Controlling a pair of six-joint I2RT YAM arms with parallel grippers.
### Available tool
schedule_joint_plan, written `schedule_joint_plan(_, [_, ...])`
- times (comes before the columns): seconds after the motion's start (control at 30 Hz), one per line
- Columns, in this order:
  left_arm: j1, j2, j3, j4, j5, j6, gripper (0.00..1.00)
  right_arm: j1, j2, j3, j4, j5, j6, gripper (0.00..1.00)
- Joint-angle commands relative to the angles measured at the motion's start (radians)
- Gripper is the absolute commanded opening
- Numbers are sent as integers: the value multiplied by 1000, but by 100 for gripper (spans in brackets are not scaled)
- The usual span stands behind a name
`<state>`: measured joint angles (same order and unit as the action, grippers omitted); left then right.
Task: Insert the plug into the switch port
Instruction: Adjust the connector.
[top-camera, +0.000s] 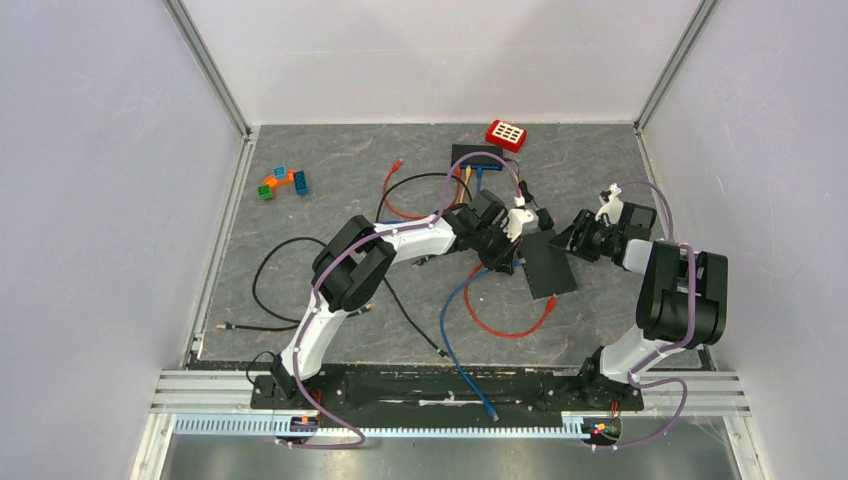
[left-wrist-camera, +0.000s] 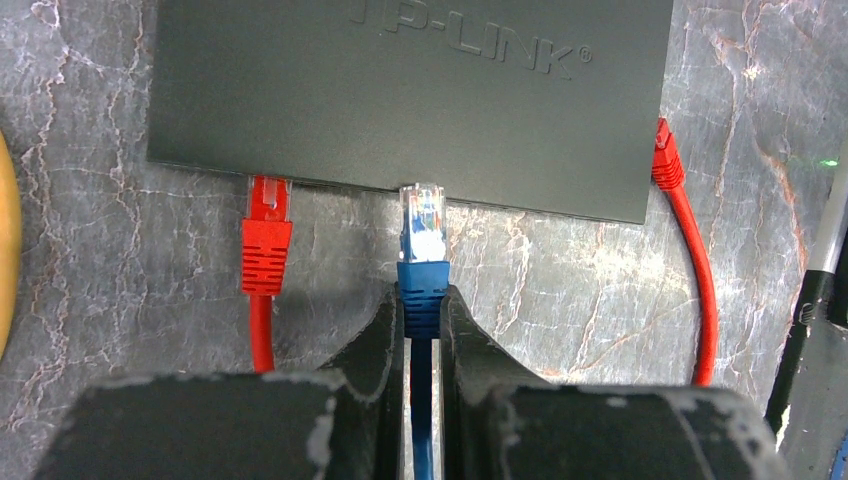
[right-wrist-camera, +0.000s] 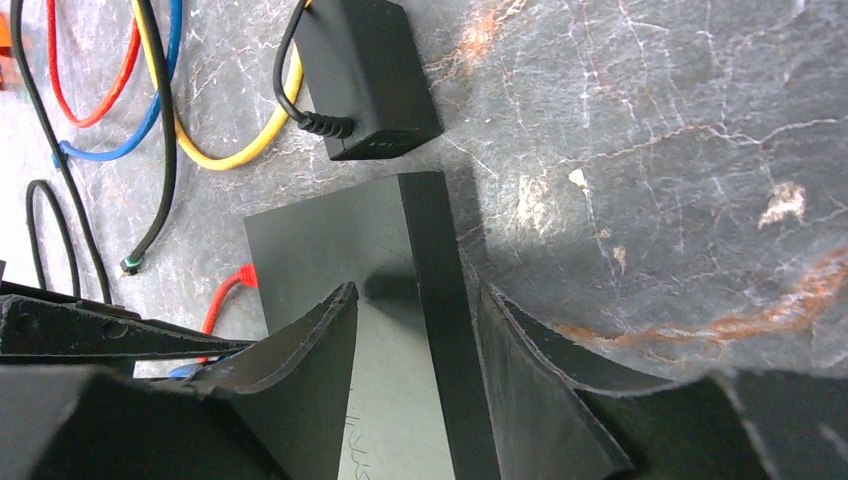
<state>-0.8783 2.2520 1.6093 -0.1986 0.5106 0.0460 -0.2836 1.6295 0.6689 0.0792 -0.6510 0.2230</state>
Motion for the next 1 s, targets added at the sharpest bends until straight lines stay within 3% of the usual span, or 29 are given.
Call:
schedule_joint_plan(0.0, [1,-28,-49,-78,-66,-24,6,-5,35,14,-55,1,-67,50])
schedule_joint_plan(0.37, [2,-57,-58,-105,-124,22,20,-8,12,38,-76,24,-77,51])
schedule_joint_plan(0.5, [1,-102,-74,-98,-97,37,9,-9,-52,35,-114,30,-81,52])
schedule_joint_plan(0.8, [7,-187,-63,-97,-20,30,11,34,-244,-58,38,-164,81,59])
schedule_joint_plan(0.97, [8,-229,-58,-82,35,12,11,110,-248,-111,140,-244,159,65])
